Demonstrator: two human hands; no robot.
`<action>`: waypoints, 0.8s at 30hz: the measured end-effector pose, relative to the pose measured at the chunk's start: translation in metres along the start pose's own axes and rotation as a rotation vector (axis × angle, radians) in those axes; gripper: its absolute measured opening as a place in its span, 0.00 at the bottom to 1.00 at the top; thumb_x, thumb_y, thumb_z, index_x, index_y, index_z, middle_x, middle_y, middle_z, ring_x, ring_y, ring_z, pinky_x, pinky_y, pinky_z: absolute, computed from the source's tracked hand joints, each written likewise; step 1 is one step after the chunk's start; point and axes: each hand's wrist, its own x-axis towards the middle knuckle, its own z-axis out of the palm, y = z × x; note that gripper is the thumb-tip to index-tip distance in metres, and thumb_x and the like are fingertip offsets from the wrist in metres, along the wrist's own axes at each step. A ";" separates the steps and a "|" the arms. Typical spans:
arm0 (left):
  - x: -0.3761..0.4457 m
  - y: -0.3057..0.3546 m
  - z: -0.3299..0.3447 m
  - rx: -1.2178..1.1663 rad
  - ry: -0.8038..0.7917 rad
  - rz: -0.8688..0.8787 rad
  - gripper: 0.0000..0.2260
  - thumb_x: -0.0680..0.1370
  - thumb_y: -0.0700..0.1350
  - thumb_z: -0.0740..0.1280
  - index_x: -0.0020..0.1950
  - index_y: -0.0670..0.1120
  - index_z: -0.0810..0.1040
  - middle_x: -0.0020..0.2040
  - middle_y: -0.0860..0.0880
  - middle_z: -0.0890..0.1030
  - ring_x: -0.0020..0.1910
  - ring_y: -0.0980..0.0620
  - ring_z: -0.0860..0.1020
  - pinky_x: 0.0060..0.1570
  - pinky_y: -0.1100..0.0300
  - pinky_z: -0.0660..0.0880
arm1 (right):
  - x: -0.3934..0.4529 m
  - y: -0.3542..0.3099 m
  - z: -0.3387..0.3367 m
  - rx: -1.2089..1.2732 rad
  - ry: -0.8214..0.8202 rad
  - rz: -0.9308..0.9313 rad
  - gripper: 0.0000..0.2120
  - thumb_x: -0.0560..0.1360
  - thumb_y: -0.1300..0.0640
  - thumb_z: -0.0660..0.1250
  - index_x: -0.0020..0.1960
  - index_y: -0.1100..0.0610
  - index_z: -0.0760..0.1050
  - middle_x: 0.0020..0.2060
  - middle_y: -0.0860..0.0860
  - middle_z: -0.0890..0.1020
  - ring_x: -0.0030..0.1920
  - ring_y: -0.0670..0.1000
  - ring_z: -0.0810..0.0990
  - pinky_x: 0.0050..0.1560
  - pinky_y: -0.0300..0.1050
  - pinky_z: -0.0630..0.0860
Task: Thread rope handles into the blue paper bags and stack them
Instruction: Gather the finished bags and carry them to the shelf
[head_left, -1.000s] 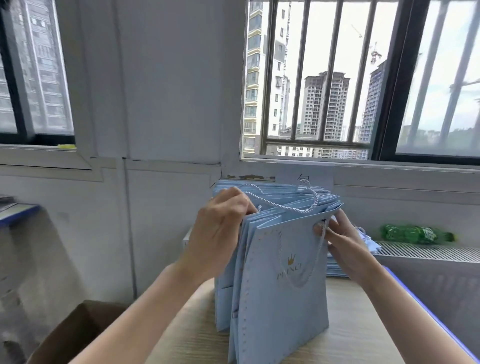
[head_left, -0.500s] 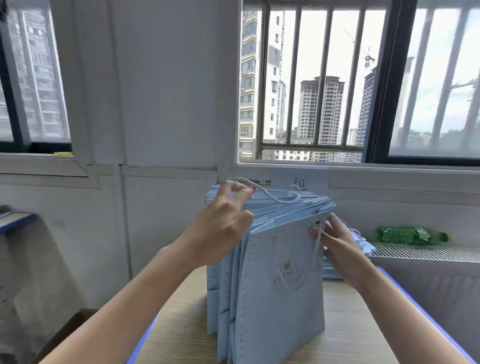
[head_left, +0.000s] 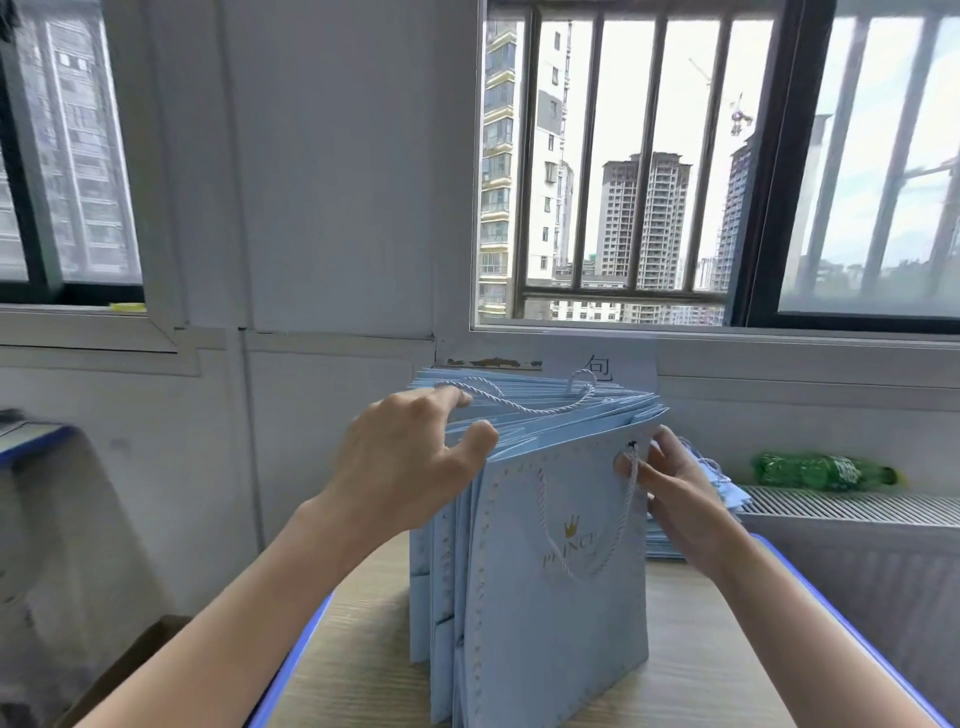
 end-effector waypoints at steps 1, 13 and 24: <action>0.001 -0.001 0.000 0.048 0.033 0.013 0.36 0.63 0.66 0.43 0.61 0.52 0.76 0.44 0.55 0.74 0.46 0.55 0.70 0.44 0.60 0.62 | 0.000 0.000 0.000 0.000 0.002 -0.001 0.19 0.66 0.55 0.69 0.56 0.53 0.72 0.49 0.47 0.83 0.46 0.46 0.82 0.37 0.38 0.76; 0.003 0.002 -0.003 -0.201 -0.045 0.012 0.25 0.66 0.58 0.57 0.60 0.52 0.76 0.62 0.57 0.75 0.57 0.56 0.72 0.50 0.63 0.64 | 0.000 -0.002 0.002 -0.012 -0.005 0.009 0.30 0.60 0.48 0.76 0.59 0.52 0.72 0.51 0.46 0.83 0.49 0.47 0.82 0.41 0.40 0.77; -0.006 -0.010 0.016 -0.620 0.068 -0.127 0.25 0.65 0.61 0.64 0.60 0.56 0.66 0.50 0.63 0.80 0.48 0.70 0.73 0.43 0.76 0.65 | -0.003 -0.007 0.000 0.014 -0.091 0.028 0.43 0.50 0.40 0.81 0.61 0.53 0.73 0.53 0.51 0.83 0.51 0.51 0.82 0.42 0.42 0.78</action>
